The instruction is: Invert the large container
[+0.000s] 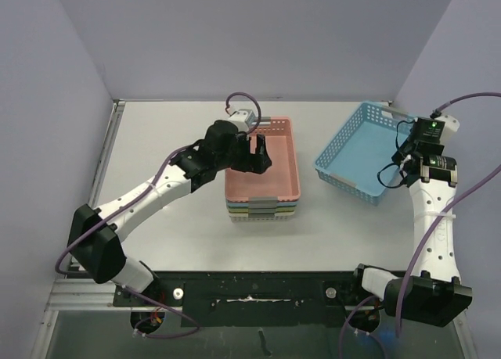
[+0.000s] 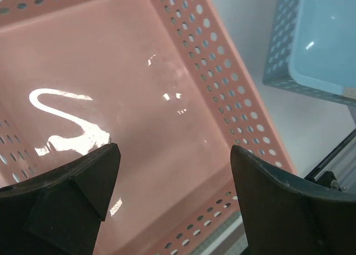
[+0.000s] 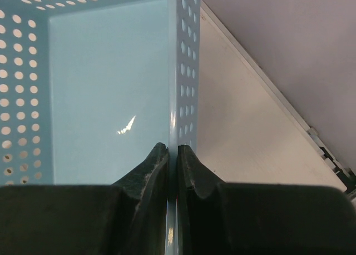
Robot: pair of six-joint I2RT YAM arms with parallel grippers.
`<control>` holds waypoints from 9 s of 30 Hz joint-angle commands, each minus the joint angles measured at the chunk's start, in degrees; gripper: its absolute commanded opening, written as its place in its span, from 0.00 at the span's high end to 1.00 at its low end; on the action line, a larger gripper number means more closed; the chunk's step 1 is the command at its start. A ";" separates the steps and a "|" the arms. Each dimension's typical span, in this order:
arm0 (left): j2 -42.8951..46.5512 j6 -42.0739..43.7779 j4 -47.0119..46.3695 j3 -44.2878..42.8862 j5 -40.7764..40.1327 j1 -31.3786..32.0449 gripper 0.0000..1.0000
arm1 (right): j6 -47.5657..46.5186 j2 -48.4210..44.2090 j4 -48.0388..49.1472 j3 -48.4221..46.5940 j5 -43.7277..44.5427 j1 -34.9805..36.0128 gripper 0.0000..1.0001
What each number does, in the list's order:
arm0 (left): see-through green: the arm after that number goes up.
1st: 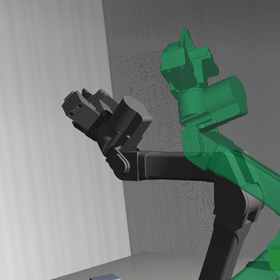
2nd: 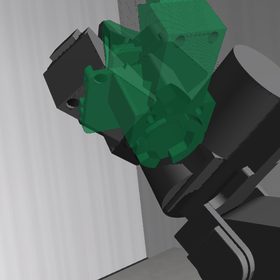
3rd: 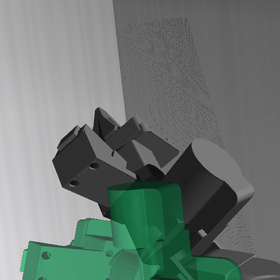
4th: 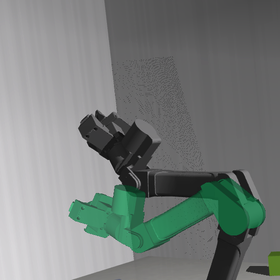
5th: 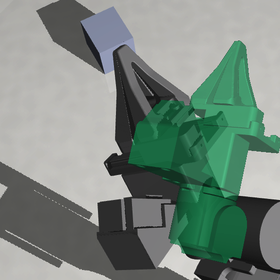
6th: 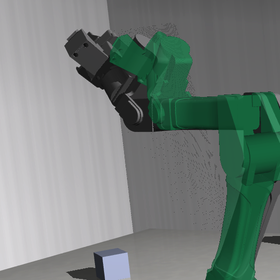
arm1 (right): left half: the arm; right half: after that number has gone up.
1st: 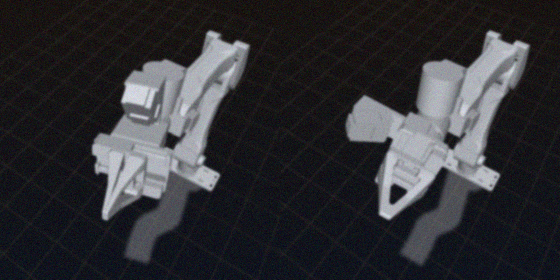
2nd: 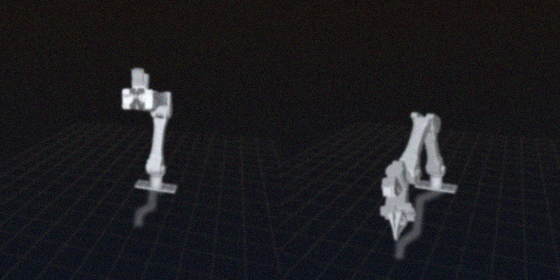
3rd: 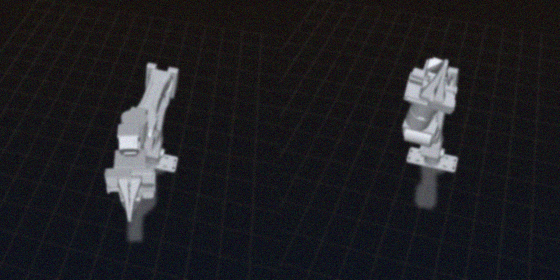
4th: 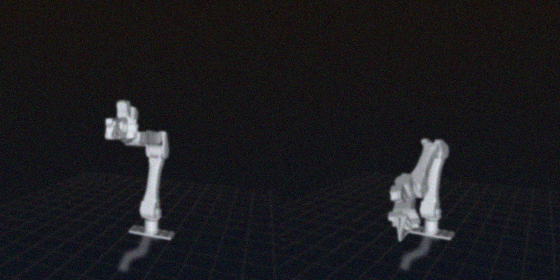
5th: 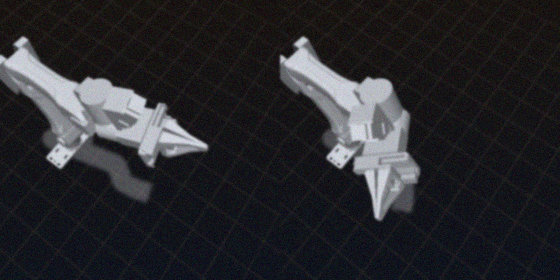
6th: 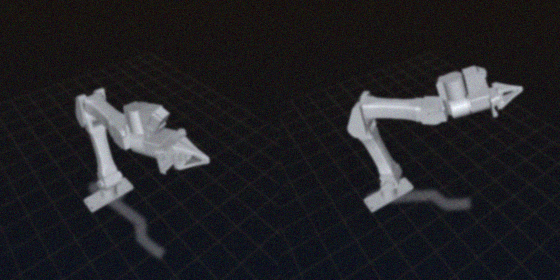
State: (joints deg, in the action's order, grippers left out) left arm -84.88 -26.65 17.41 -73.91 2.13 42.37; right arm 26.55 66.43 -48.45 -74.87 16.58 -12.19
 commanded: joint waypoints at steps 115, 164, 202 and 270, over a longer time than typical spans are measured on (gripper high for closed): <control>4.33 -3.40 -4.84 -4.84 6.34 -2.03 0.20 | 28.16 13.44 55.15 29.33 -76.10 -7.14 0.88; 13.69 -1.19 8.06 -3.08 0.30 -21.06 0.19 | 30.72 -14.52 2.44 30.21 -14.40 45.79 0.12; 17.91 -0.90 10.53 -0.64 4.60 -22.00 0.19 | 9.41 28.35 30.41 6.18 -16.34 19.56 0.14; 10.77 -0.95 7.72 0.08 -4.66 -12.14 0.51 | 7.89 16.20 19.38 3.99 -28.89 33.82 0.25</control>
State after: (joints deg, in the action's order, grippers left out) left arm -81.25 -26.74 26.96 -72.38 -2.70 30.63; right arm 33.34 82.87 -33.34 -71.29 -8.86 21.02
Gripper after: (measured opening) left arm 0.469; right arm 0.762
